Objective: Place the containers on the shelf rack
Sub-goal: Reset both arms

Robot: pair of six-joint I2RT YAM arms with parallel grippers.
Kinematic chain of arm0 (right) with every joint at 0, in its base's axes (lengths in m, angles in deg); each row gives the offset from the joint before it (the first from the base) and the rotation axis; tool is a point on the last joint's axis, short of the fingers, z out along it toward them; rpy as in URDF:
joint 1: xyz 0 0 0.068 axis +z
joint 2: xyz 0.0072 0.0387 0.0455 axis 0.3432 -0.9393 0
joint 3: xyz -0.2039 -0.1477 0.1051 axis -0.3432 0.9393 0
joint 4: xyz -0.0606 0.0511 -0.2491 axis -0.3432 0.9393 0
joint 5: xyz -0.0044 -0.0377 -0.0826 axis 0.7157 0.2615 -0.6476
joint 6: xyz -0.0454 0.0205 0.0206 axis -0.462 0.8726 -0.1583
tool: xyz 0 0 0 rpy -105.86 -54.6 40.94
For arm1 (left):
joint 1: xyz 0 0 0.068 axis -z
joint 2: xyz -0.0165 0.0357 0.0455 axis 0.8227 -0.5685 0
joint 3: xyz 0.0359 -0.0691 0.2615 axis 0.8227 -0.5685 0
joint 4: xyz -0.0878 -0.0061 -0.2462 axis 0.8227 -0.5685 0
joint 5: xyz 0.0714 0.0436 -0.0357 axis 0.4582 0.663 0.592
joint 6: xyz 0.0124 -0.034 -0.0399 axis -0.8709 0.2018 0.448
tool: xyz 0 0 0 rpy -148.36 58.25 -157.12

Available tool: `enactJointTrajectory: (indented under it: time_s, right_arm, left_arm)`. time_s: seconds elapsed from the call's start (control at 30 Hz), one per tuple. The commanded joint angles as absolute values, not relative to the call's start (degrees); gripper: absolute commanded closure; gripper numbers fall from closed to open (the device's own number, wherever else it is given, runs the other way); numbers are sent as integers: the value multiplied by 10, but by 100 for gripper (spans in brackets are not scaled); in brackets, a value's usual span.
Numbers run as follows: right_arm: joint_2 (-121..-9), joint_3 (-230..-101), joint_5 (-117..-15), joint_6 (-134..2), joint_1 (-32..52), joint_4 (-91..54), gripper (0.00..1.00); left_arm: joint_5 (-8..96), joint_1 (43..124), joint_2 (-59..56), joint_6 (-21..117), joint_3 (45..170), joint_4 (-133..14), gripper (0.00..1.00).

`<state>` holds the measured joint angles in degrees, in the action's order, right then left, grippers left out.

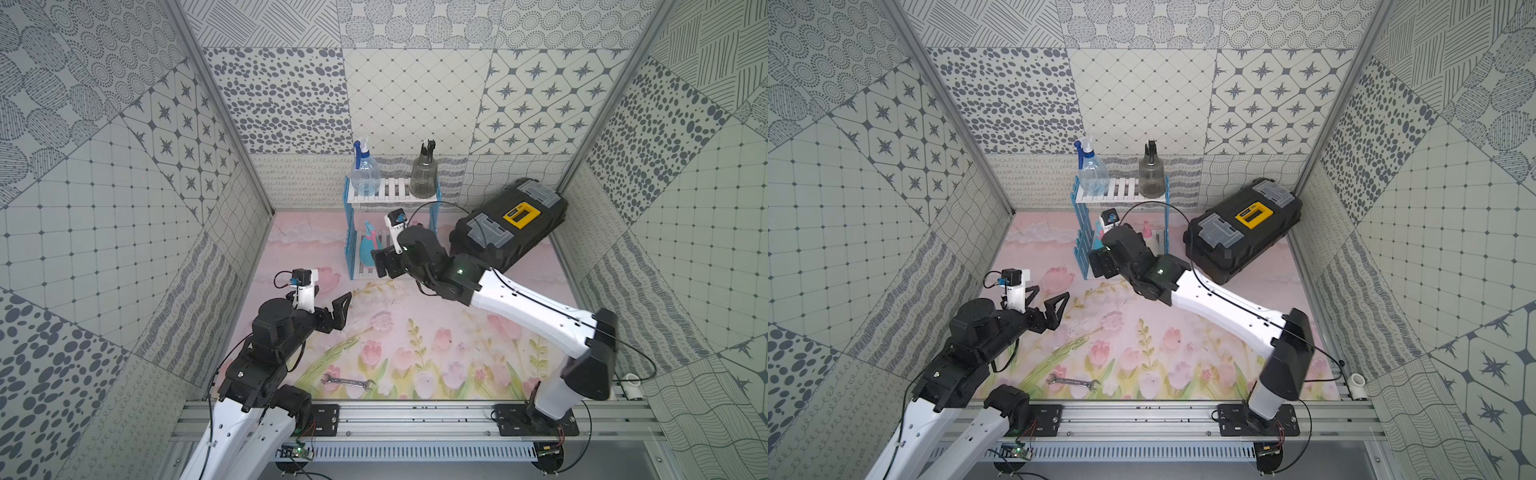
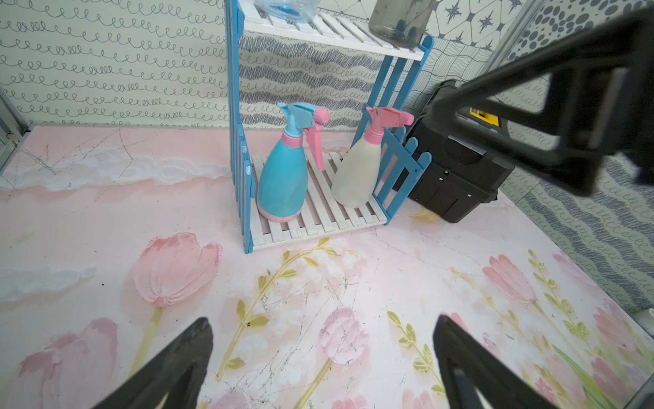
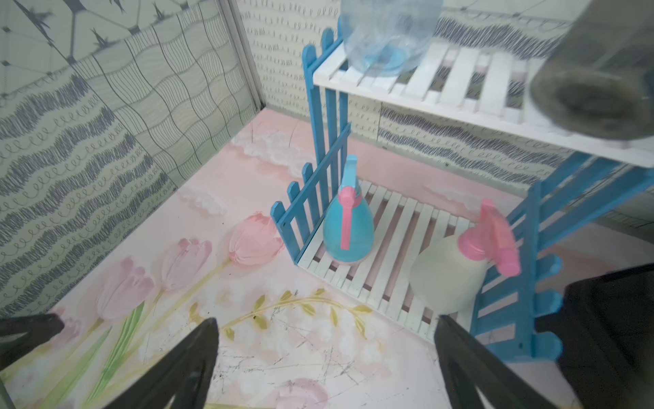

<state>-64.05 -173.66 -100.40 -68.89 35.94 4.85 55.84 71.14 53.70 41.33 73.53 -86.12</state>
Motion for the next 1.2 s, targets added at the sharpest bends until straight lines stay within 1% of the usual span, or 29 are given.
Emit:
enactJointTrajectory:
  time_s: [0.0,0.1,0.17,0.23,0.3,0.4,0.47,0.53,0.6,0.63,0.7,0.73,0.77,0.83,0.87,0.9,0.93,0.97,1.0,1.03,1.07,1.1,1.17]
  right_arm:
    - [-523,-1613,-1060,-720,346,-73,3]
    - [-444,-1523,-1078,-716,298,-75,3]
    - [-394,-1465,-1061,-702,245,-75,3]
    - [-355,-1413,-1023,-686,168,-77,3]
    - [-327,-1366,-964,-677,77,-86,3]
    - [-308,-1302,-880,-674,-59,-120,3]
    - [-306,-1253,-837,-676,-128,-171,3]
    - [-307,-1203,-820,-683,-173,-228,3]
    - [-312,-1156,-816,-691,-197,-287,3]
    - [-317,-1136,-817,-696,-201,-314,3]
    - [-336,-1096,-823,-715,-203,-384,3]
    - [-348,-1080,-823,-722,-203,-423,3]
    - [-366,-1066,-821,-728,-203,-455,3]
    - [-407,-1051,-807,-742,-203,-516,3]
    - [-431,-1046,-798,-753,-203,-545,3]
    - [-461,-1042,-790,-762,-203,-591,3]
    - [-478,-1043,-787,-764,-203,-614,3]
    - [-493,-1043,-775,-776,-203,-636,3]
    - [-514,-1041,-763,-786,-203,-668,3]
    - [-542,-1039,-755,-798,-202,-710,3]
    - [-575,-1037,-752,-802,-202,-759,3]
    - [-605,-1040,-748,-804,-202,-785,3]
    - [-673,-1045,-729,-813,-200,-837,3]
  left_arm:
    - [609,707,537,411,740,-843,1]
    - [659,707,531,431,734,-831,1]
    - [699,707,521,451,721,-810,1]
    - [723,708,503,463,704,-779,1]
    - [731,706,473,458,687,-744,1]
    - [805,702,413,474,652,-663,1]
    - [843,690,372,488,618,-600,1]
    - [880,678,322,472,567,-481,1]
    - [903,667,260,417,514,-316,1]
    - [897,657,224,391,488,-220,1]
    - [849,626,120,365,462,-81,1]
    - [820,613,81,376,459,-44,1]
    - [786,609,32,378,459,-13,1]
    - [710,607,-70,335,456,103,1]
    - [677,608,-89,326,455,113,1]
    - [668,610,-111,311,464,130,1]
    - [662,608,-104,312,474,112,1]
    - [652,605,-87,319,494,59,1]
    - [648,604,-79,322,527,-28,1]
    - [658,601,-88,321,561,-79,1]
    - [641,586,-86,337,564,-102,1]
    - [653,580,-82,355,564,-114,1]
    - [662,582,-87,349,560,-93,1]
